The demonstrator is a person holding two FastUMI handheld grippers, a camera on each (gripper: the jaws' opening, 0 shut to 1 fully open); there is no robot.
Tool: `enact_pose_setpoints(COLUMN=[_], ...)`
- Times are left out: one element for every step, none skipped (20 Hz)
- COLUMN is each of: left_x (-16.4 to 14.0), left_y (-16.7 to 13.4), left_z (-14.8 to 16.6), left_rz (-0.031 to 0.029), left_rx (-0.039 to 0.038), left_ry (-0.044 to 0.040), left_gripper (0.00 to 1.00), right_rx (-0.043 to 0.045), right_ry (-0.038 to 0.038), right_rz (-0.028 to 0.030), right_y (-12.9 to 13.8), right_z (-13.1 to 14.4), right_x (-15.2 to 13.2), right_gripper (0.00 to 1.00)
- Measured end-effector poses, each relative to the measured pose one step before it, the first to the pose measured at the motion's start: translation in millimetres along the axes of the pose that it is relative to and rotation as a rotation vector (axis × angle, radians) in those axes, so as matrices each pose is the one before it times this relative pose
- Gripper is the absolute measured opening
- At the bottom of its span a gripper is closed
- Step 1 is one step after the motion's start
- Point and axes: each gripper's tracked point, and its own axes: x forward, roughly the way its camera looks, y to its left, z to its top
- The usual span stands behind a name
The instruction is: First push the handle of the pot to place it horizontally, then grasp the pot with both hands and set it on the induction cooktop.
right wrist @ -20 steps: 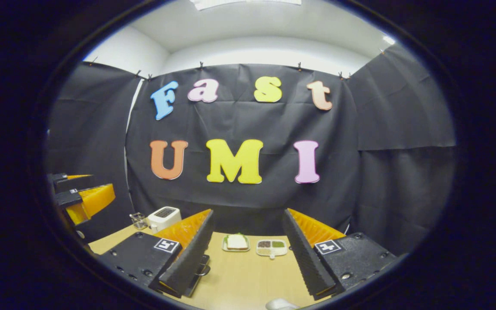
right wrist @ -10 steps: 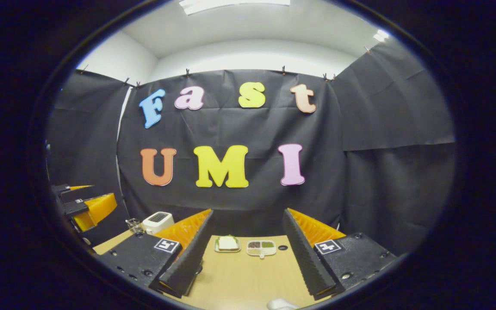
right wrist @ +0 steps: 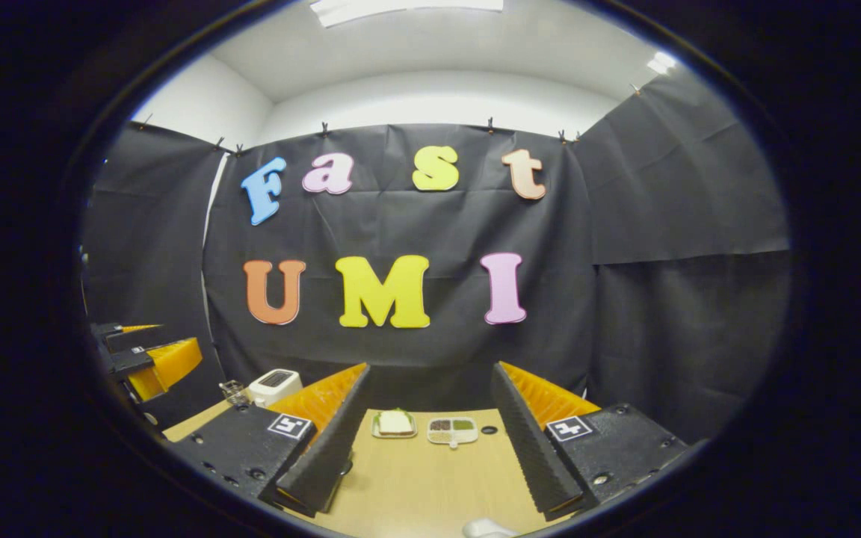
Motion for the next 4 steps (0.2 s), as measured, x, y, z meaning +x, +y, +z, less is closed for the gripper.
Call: enact_pose_setpoints(left_x=[1.14, -0.3, -0.26, 0.64], left_y=[1.3, 0.21, 1.38, 0.47], left_z=[0.63, -0.02, 0.7, 0.11], left_rz=[0.00004, -0.00043, 0.00162, -0.00048], left_rx=[-0.00187, -0.00132, -0.00111, -0.00161], left_ry=[0.00218, 0.00029, -0.00097, 0.00037], left_gripper=[0.96, 0.96, 0.96, 0.96], right_rx=[-0.00113, 0.00289, 0.00153, 0.00269], right_ry=[-0.0025, 0.0006, -0.00169, -0.00049], right_rz=[-0.00003, 0.00192, 0.0003, -0.00191], right_y=[1.66, -4.24, -0.12, -1.25], right_z=[1.63, 0.6, 1.51, 0.99], right_x=[-0.32, -2.71, -1.45, 0.12], right_gripper=[0.99, 1.0, 1.0, 1.0])
